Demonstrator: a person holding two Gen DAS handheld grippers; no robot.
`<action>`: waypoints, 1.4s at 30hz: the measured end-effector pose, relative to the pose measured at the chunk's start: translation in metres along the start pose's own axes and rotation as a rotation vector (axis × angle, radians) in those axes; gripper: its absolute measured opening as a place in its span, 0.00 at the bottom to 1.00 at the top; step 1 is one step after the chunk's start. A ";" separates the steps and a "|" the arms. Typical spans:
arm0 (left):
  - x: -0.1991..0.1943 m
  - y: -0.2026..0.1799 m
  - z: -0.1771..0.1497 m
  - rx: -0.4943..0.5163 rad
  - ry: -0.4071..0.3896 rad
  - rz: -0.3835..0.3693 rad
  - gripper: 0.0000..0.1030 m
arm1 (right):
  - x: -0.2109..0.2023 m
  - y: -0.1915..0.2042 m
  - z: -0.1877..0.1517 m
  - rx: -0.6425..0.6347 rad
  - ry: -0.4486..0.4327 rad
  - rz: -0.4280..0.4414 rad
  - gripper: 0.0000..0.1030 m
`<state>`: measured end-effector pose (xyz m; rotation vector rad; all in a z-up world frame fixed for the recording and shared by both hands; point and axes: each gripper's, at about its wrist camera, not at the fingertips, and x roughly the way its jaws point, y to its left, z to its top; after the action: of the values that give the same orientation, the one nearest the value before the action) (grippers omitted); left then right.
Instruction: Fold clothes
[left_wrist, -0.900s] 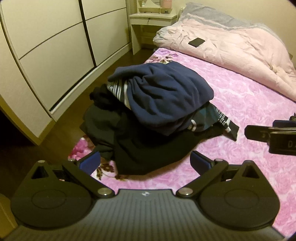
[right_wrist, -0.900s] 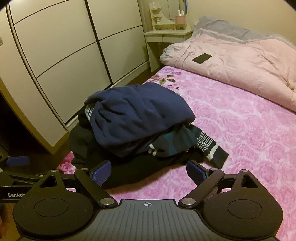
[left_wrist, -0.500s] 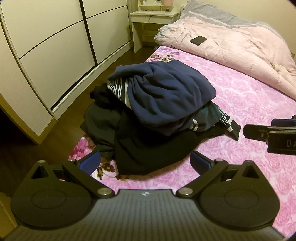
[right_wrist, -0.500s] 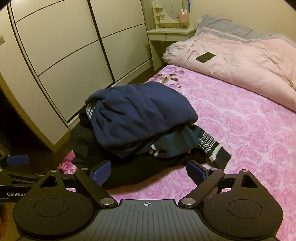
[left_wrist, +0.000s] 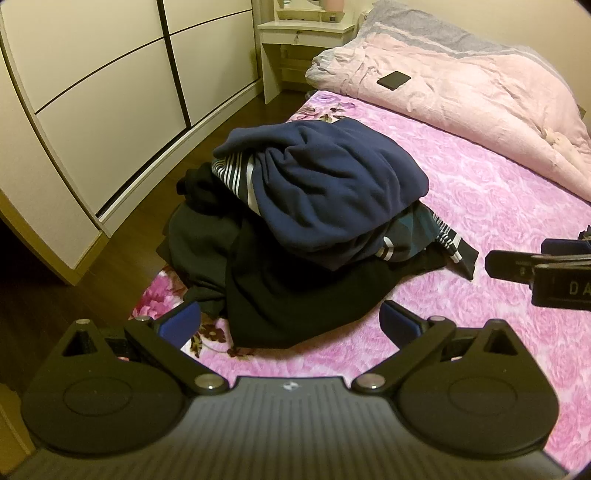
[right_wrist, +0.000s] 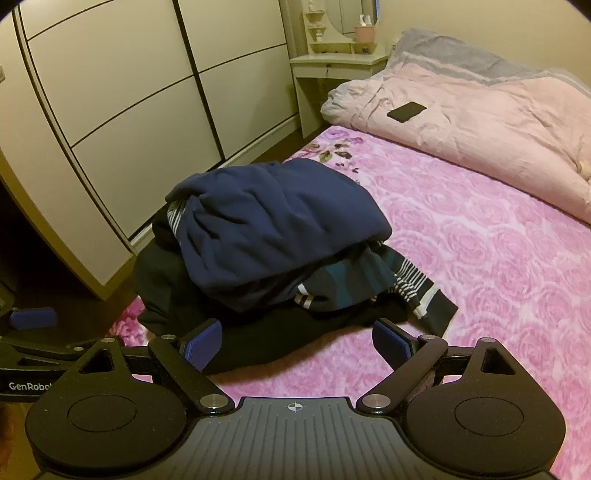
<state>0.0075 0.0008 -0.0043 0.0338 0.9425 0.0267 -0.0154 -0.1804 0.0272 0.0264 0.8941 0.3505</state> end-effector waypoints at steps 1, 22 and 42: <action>0.000 0.000 0.000 0.000 0.002 -0.001 0.99 | 0.000 0.000 0.000 0.000 0.001 0.000 0.88; -0.002 0.006 -0.005 -0.005 0.008 -0.005 0.99 | 0.004 0.011 -0.004 -0.010 0.009 0.002 0.88; -0.002 -0.003 -0.021 0.040 0.016 0.037 0.98 | 0.008 -0.010 -0.008 -0.150 0.006 0.049 0.88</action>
<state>-0.0109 -0.0017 -0.0156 0.0882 0.9581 0.0422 -0.0144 -0.1884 0.0142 -0.0915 0.8719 0.4625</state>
